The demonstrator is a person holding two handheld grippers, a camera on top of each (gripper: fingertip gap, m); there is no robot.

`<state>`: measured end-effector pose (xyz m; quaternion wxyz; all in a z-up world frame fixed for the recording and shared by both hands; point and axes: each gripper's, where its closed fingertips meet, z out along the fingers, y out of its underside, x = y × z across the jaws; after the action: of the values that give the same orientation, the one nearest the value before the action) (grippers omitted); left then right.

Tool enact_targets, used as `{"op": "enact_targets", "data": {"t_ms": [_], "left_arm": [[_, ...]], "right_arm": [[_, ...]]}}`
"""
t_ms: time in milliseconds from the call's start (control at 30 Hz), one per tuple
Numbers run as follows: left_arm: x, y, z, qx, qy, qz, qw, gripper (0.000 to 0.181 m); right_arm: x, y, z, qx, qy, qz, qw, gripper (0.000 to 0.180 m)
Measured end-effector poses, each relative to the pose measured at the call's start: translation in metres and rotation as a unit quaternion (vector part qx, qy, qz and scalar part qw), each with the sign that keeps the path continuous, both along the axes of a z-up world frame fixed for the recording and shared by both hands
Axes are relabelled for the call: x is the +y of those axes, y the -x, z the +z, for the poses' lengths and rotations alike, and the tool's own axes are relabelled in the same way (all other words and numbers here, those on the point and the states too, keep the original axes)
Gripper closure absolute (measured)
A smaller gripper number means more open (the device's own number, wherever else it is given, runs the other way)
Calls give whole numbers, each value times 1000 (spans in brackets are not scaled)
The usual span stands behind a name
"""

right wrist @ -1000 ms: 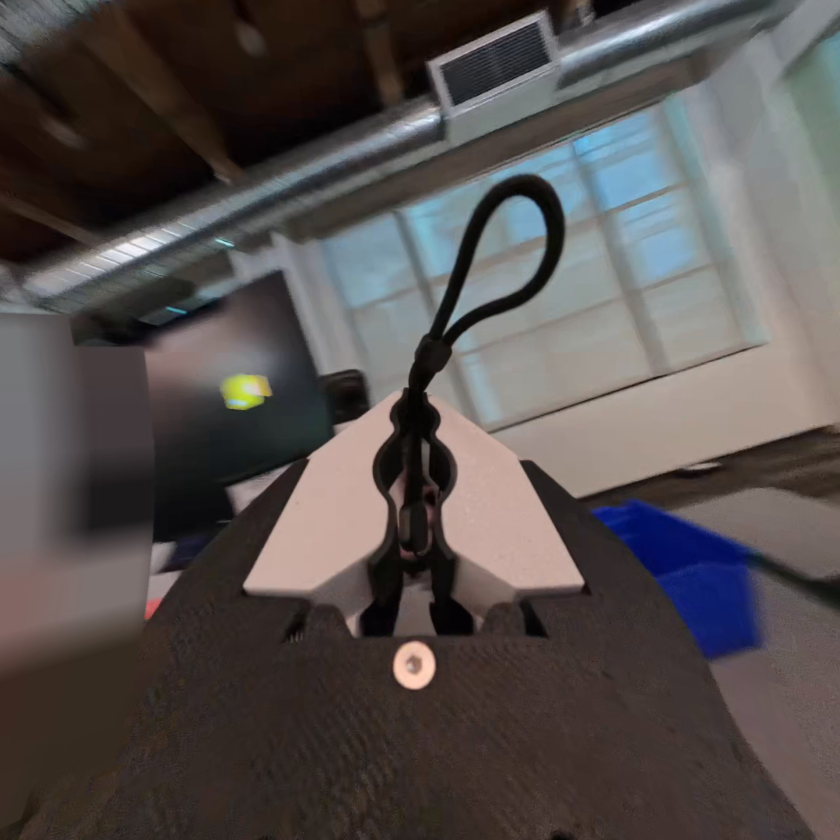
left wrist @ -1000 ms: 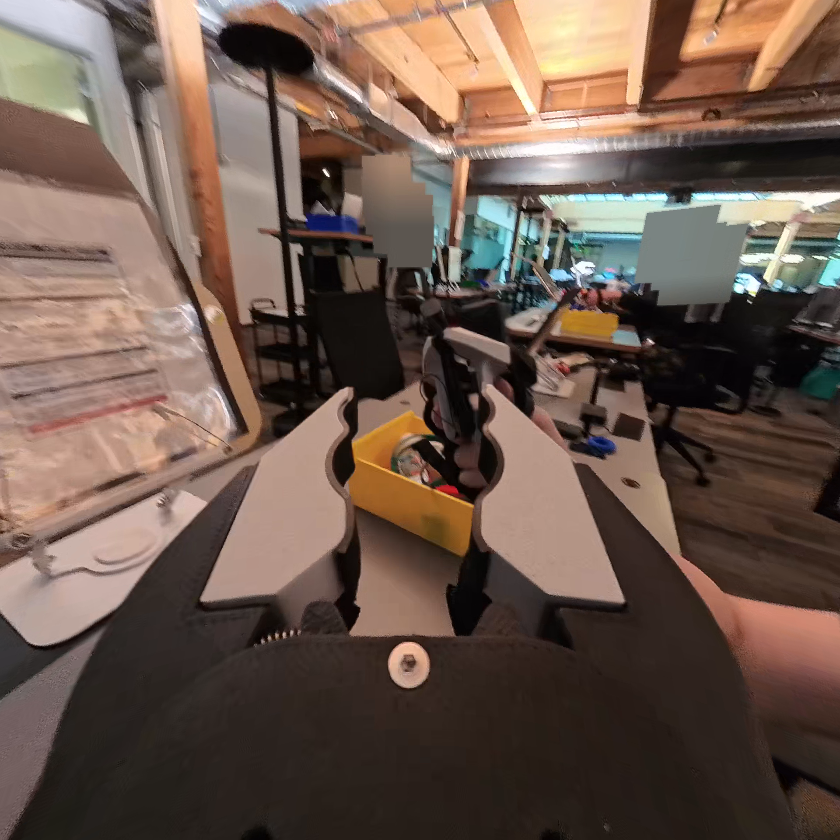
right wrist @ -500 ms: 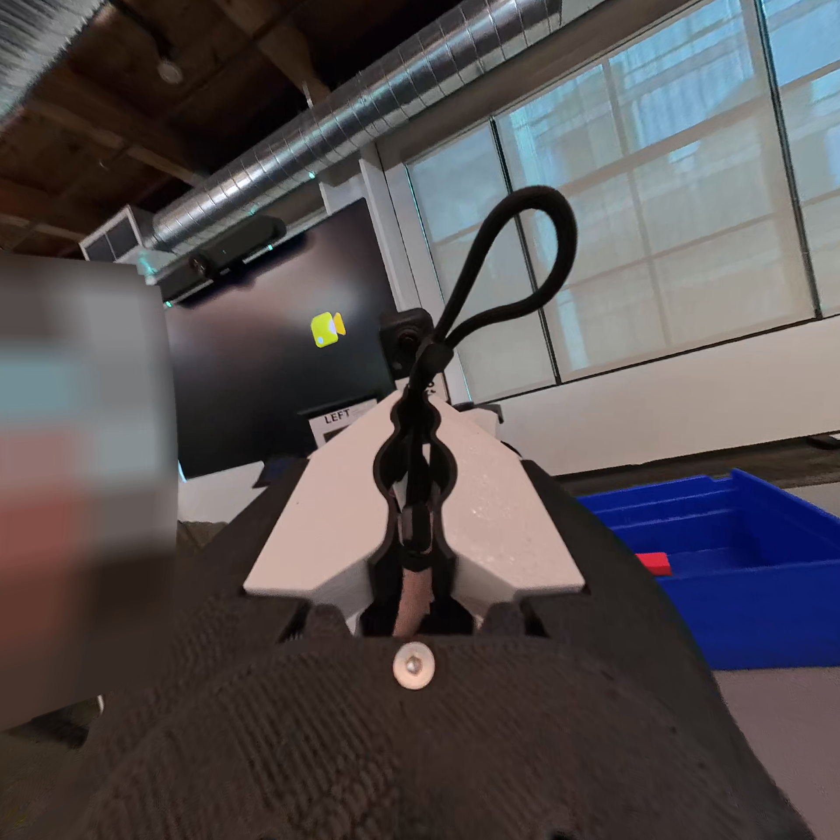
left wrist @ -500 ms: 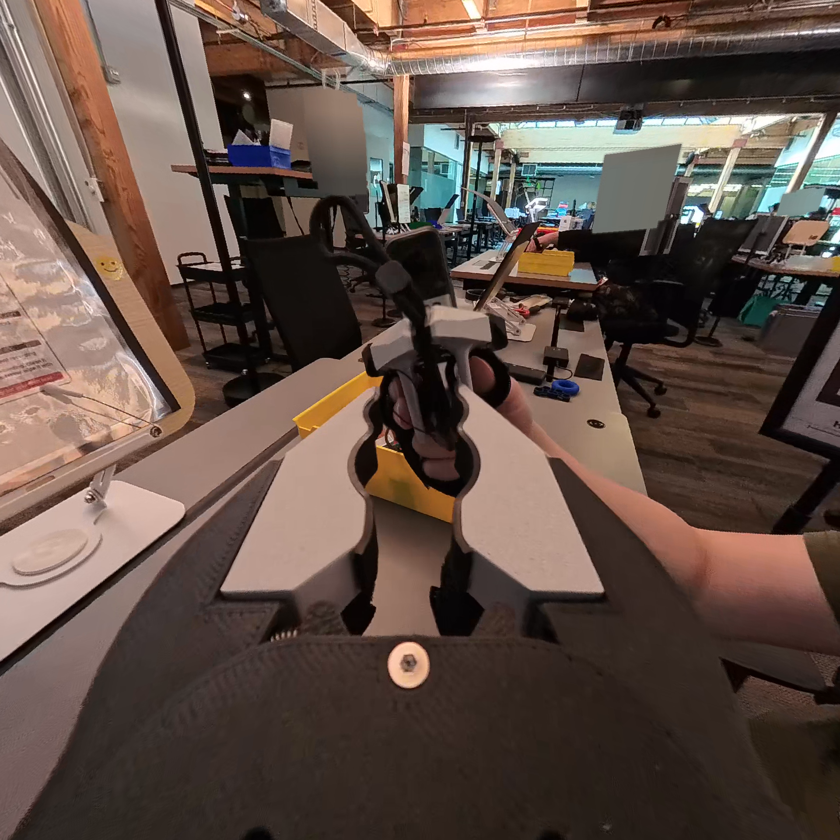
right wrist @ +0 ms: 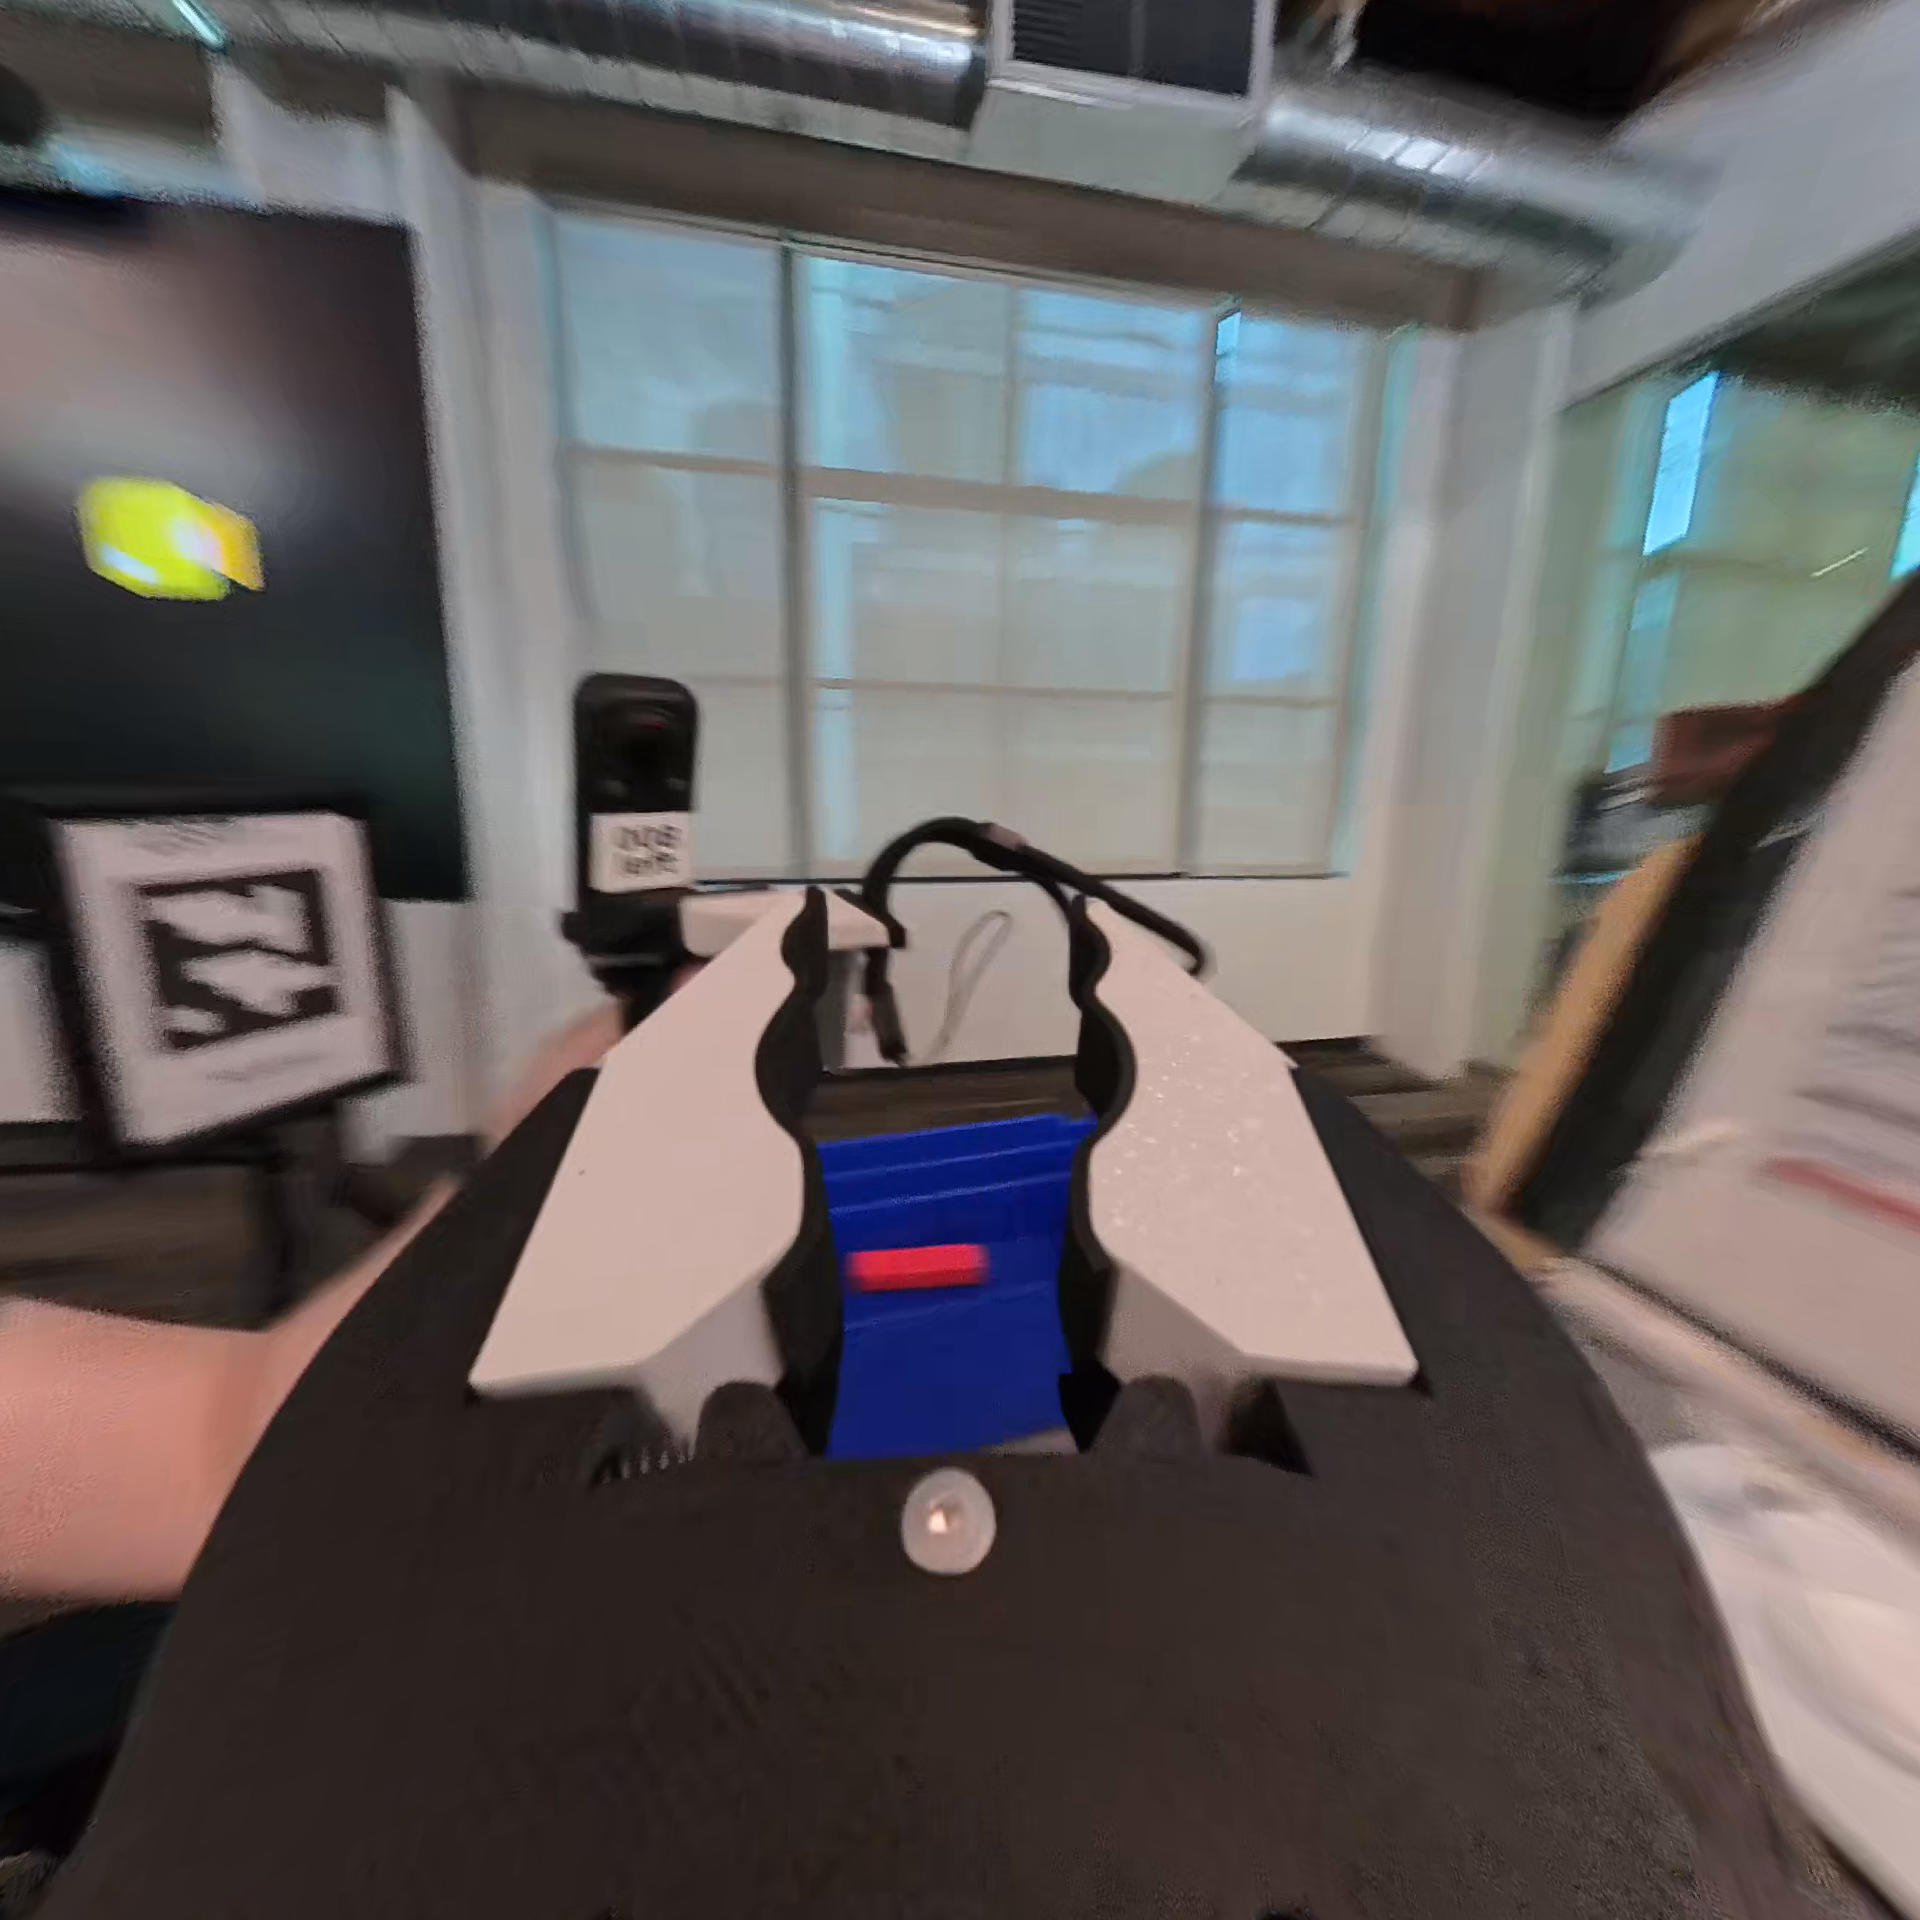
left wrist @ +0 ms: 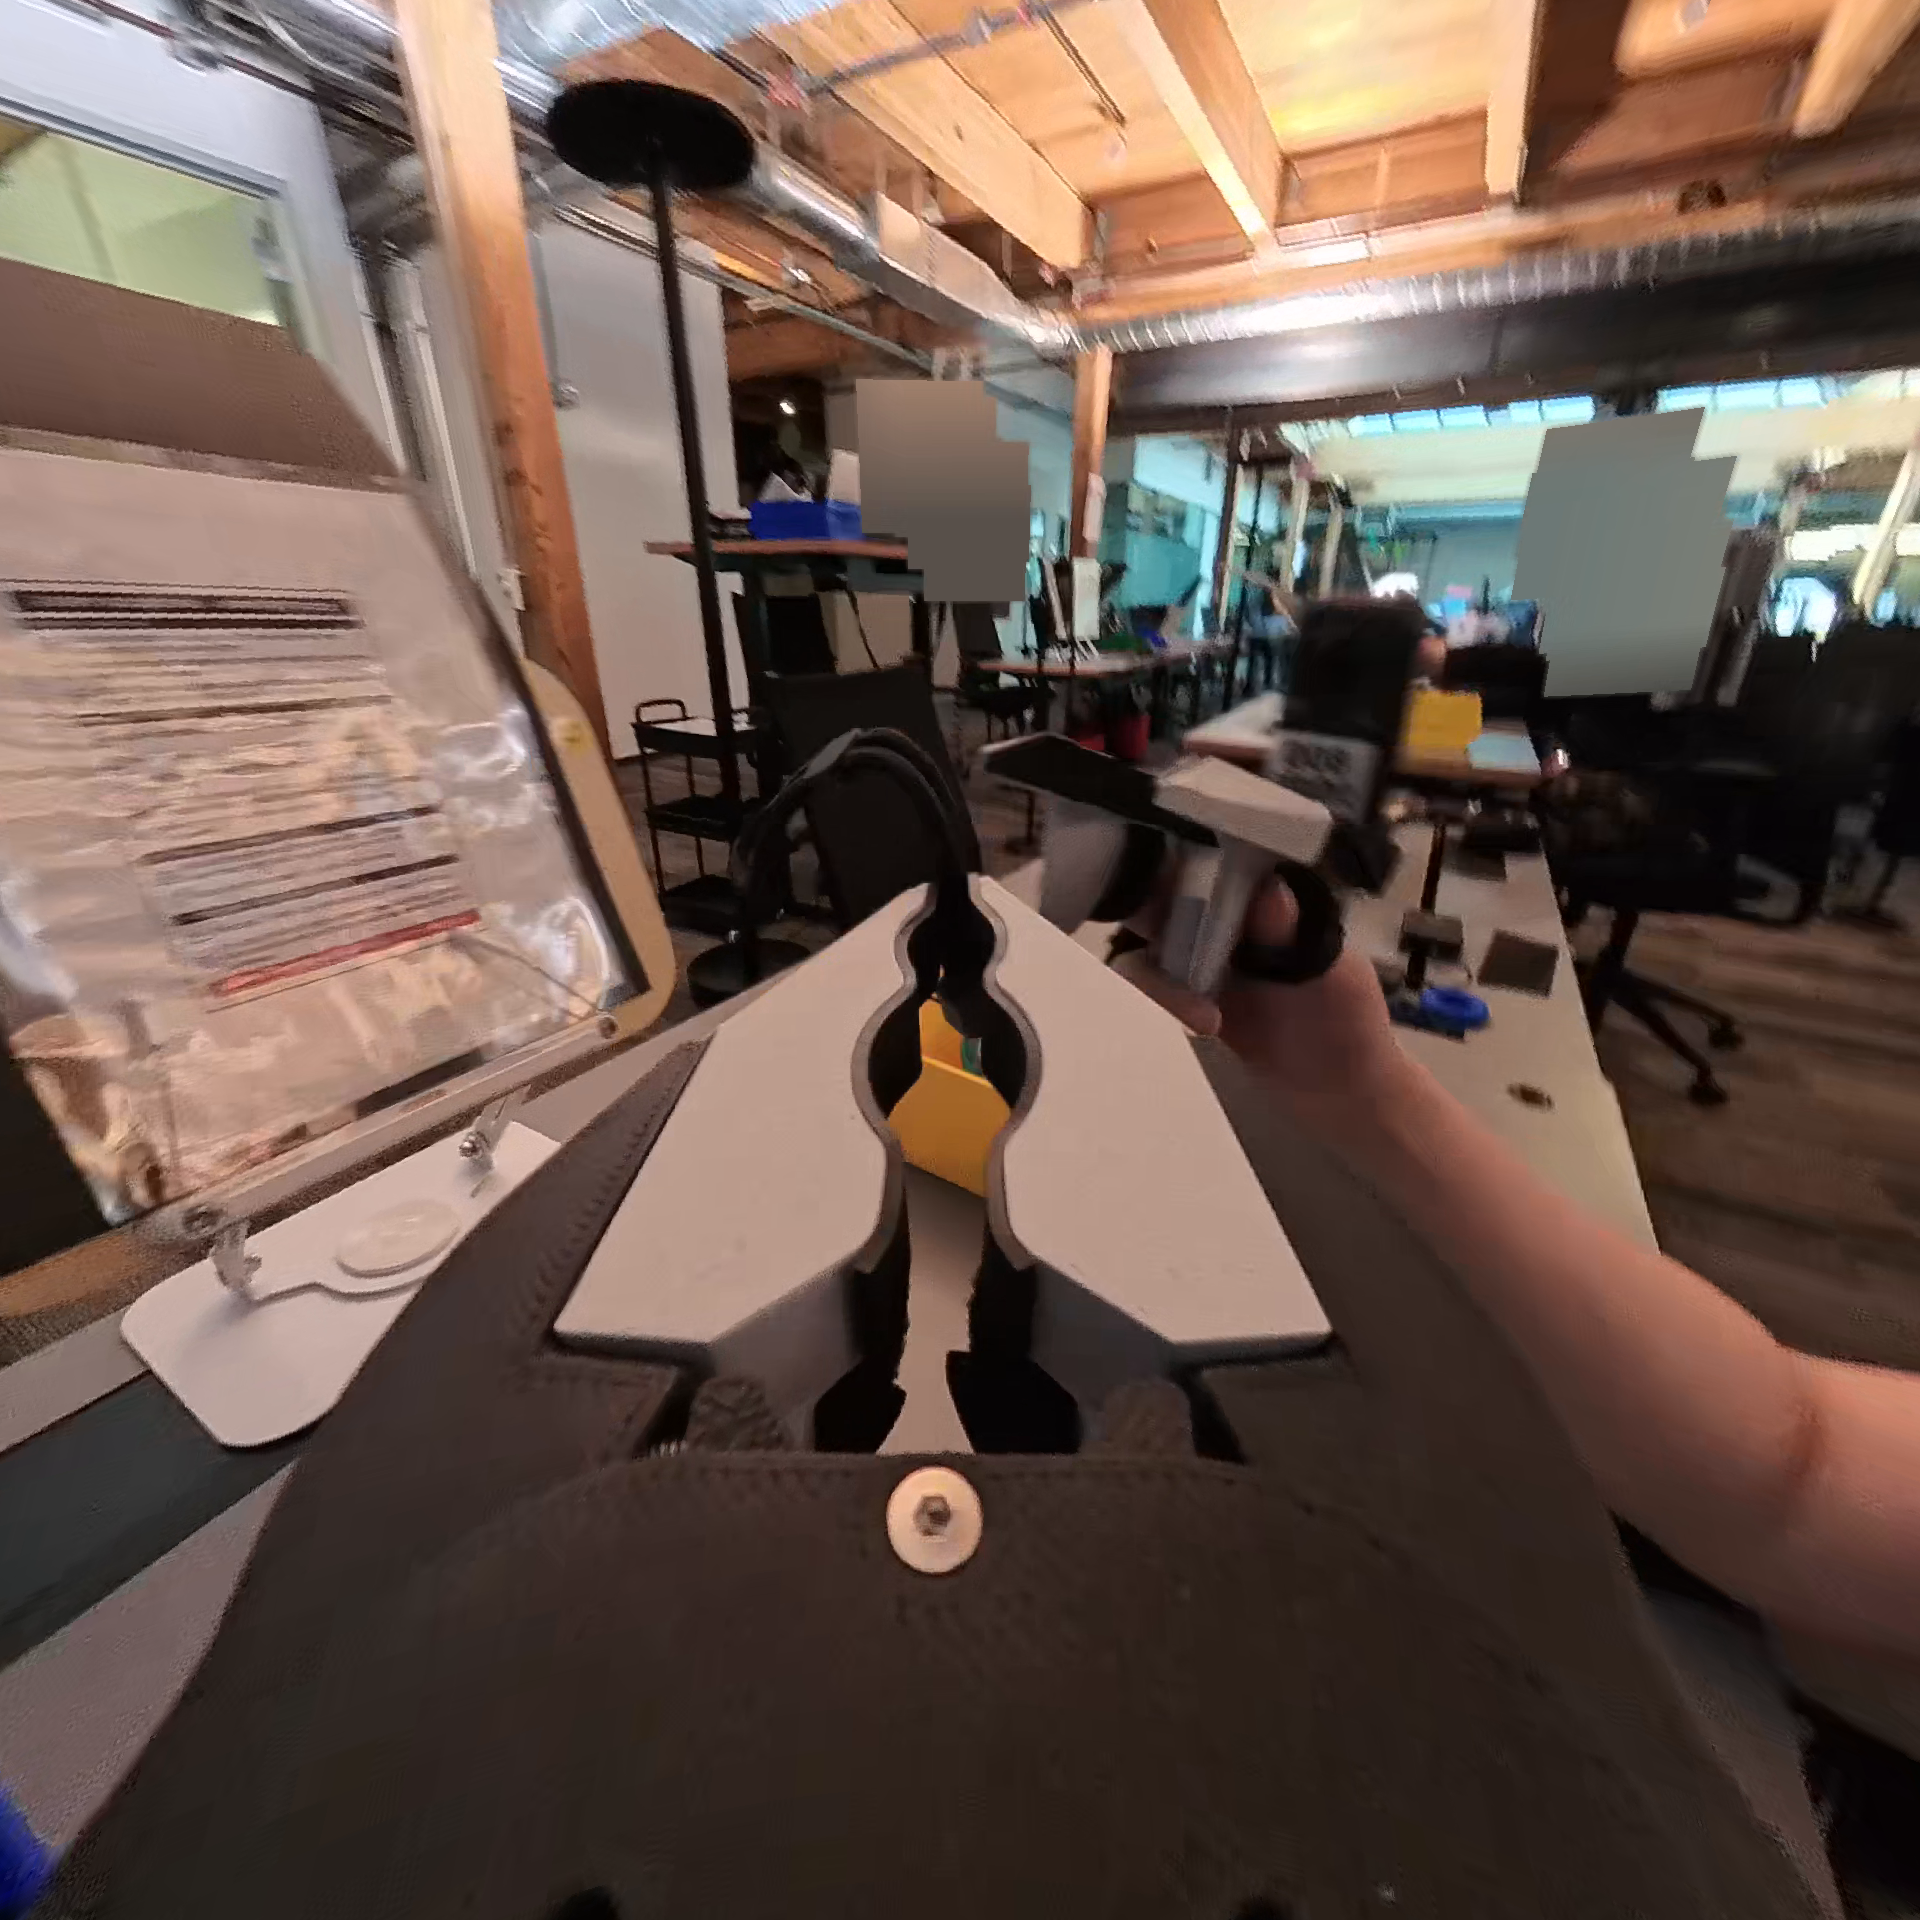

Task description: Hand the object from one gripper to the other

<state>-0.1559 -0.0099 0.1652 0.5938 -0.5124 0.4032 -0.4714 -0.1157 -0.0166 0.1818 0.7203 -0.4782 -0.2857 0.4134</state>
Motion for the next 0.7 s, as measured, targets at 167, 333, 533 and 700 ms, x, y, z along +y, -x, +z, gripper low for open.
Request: {"op": "enact_targets", "data": {"t_ms": [167, 333, 533, 700], "left_arm": [[44, 64, 25, -122, 99, 39, 987, 180], [69, 110, 31, -189, 143, 51, 970, 180], [63, 103, 22, -145, 148, 15, 978, 180], [32, 74, 11, -74, 145, -70, 984, 180]], "right_arm": [[-5, -19, 12, -132, -204, -262, 934, 132], [-11, 13, -2, -296, -336, -370, 814, 138], [-2, 59, -34, -395, -369, -356, 762, 139], [7, 64, -38, -391, -351, -369, 766, 136]]}}
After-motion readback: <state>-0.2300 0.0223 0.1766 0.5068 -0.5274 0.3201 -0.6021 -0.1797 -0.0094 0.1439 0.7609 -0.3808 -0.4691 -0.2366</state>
